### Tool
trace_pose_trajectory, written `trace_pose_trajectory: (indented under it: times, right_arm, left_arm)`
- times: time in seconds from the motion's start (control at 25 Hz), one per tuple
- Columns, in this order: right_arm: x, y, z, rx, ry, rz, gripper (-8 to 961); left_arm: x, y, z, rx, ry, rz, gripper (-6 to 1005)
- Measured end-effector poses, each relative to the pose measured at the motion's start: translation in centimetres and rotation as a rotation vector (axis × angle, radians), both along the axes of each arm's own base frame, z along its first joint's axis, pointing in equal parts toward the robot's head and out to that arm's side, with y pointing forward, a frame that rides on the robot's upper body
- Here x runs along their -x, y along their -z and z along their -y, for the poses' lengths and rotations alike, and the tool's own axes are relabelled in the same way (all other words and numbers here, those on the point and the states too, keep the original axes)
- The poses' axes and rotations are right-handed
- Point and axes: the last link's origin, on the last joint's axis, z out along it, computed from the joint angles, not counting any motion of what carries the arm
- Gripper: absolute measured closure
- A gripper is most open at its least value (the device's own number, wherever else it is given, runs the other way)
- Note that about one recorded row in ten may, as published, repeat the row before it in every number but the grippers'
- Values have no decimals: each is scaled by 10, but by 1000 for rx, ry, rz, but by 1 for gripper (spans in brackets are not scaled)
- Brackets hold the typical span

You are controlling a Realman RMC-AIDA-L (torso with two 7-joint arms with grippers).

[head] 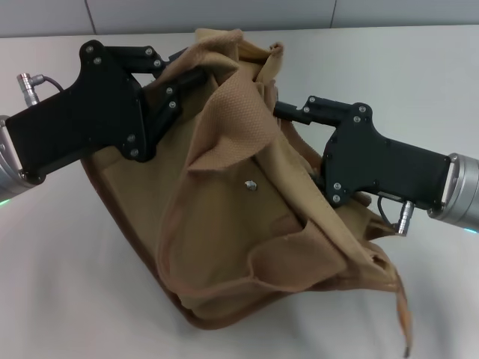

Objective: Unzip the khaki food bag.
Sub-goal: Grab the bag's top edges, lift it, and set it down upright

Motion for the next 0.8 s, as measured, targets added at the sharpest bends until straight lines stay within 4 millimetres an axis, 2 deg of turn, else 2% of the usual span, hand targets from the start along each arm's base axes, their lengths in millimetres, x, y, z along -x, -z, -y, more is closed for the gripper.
trace_pose_trajectory:
  times: [0.04, 0.24, 0.8]
  right_arm:
    - [0, 0, 0, -4, -3, -1, 290]
    - [-1, 2, 4, -41, -6, -31, 503]
    - [3, 8, 3, -20, -30, -11, 610]
  left_arm:
    - [0, 0, 0, 1, 0, 0, 921]
    - [0, 1, 0, 3, -1, 1, 921]
    - [0, 1, 0, 5, -1, 1, 921]
